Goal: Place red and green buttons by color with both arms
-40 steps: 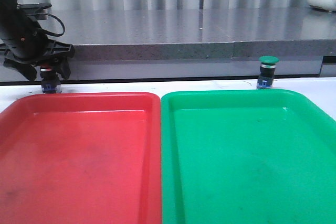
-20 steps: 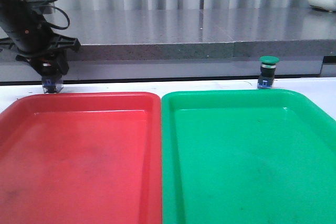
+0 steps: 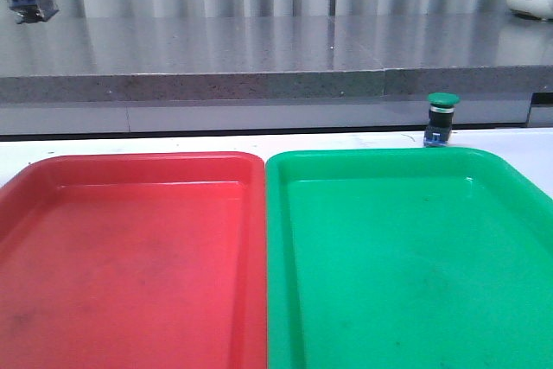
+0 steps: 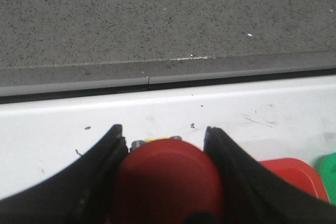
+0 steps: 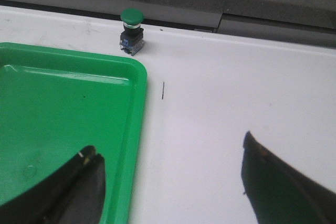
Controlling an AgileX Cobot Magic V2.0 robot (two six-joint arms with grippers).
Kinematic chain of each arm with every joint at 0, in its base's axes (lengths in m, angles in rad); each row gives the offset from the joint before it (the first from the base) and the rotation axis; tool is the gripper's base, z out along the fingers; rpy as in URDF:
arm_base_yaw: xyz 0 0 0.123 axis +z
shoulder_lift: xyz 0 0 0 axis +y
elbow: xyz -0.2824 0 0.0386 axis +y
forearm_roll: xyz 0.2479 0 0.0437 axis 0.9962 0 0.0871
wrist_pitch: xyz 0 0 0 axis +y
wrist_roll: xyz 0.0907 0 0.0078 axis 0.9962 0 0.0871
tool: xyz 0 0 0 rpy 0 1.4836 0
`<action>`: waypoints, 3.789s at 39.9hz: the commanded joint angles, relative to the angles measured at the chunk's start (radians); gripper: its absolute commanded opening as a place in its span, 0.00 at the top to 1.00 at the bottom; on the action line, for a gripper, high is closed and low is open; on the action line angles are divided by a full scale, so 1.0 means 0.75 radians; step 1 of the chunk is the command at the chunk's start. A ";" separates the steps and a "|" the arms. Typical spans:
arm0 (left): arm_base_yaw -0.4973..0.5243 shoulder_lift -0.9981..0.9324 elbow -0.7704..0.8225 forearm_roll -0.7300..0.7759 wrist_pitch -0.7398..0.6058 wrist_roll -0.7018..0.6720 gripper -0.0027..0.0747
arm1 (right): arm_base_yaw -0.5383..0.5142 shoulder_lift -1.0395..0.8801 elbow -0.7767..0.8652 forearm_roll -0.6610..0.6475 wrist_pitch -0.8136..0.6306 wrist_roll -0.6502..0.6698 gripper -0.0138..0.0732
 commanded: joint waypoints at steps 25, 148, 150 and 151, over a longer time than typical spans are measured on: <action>-0.525 -0.331 0.755 -0.047 -0.561 -0.006 0.70 | -0.007 0.014 -0.044 -0.017 -0.088 -0.014 0.20; -0.529 -1.285 0.806 0.070 0.033 -0.022 0.28 | 0.060 0.279 -0.133 0.001 -0.158 -0.016 0.13; -0.529 -1.285 0.806 0.070 0.033 -0.022 0.28 | 0.065 0.368 -0.178 0.014 -0.153 -0.016 0.13; -0.529 -1.285 0.806 0.070 0.033 -0.022 0.28 | 0.067 0.417 -0.201 0.020 -0.153 -0.016 0.13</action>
